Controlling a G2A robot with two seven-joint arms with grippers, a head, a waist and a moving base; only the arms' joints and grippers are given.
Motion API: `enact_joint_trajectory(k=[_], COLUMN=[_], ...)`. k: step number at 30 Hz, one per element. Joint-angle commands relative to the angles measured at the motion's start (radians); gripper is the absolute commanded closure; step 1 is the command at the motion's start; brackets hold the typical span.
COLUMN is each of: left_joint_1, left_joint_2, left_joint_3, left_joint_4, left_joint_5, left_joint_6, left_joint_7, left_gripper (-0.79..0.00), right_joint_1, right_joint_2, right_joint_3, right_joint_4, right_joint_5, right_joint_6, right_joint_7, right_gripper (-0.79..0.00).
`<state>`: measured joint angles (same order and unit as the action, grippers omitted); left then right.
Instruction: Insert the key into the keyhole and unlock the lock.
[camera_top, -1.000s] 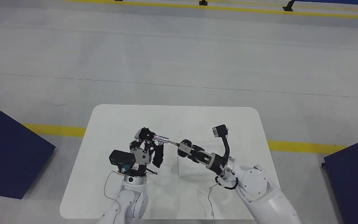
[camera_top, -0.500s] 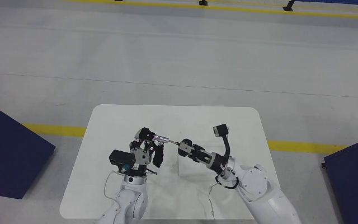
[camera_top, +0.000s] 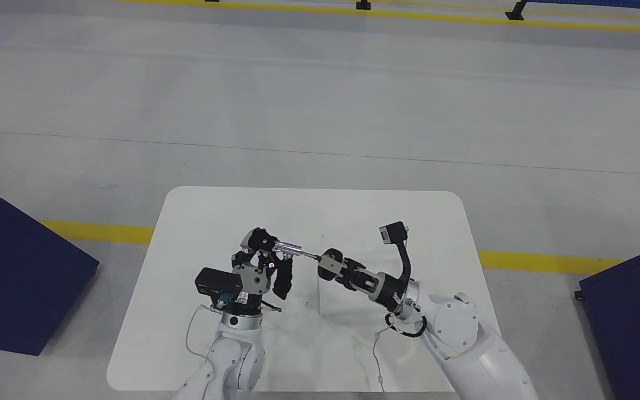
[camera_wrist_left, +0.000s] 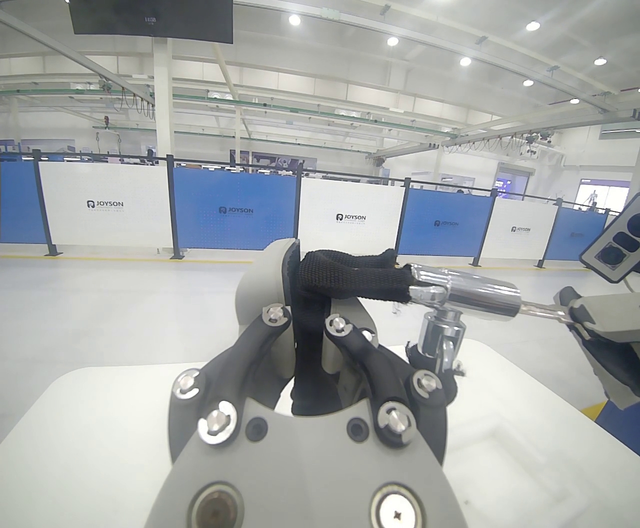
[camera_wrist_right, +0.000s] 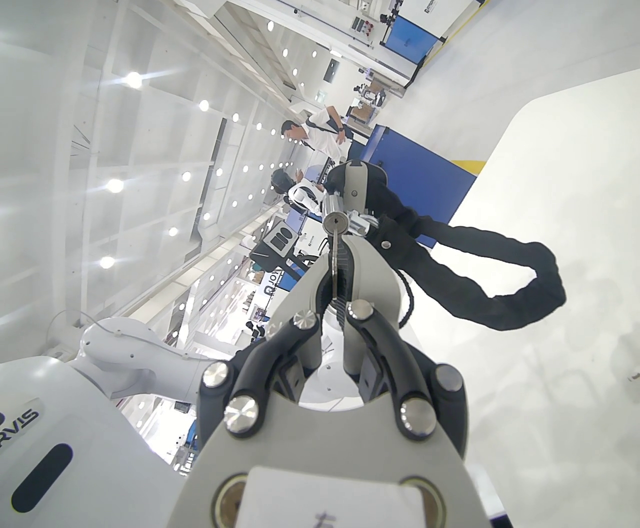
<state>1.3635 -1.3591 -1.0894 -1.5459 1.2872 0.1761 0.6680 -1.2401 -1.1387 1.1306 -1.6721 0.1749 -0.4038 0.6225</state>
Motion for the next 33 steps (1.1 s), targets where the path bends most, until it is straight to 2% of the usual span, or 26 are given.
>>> enact_joint_trajectory(k=[1, 33], left_joint_1=[0.0, 0.0], left_joint_2=[0.0, 0.0], left_joint_3=[0.0, 0.0], left_joint_4=[0.0, 0.0], left_joint_5=[0.0, 0.0], left_joint_6=[0.0, 0.0], left_joint_7=[0.0, 0.0], left_gripper=[0.0, 0.0], right_joint_1=[0.002, 0.031], right_joint_2=[-0.001, -0.014], right_joint_3=[-0.001, -0.018], right_joint_4=[0.0, 0.019], right_joint_5=[0.0, -0.005], right_joint_6=[0.0, 0.007], right_joint_7=[-0.001, 0.012], right_gripper=[0.0, 0.0])
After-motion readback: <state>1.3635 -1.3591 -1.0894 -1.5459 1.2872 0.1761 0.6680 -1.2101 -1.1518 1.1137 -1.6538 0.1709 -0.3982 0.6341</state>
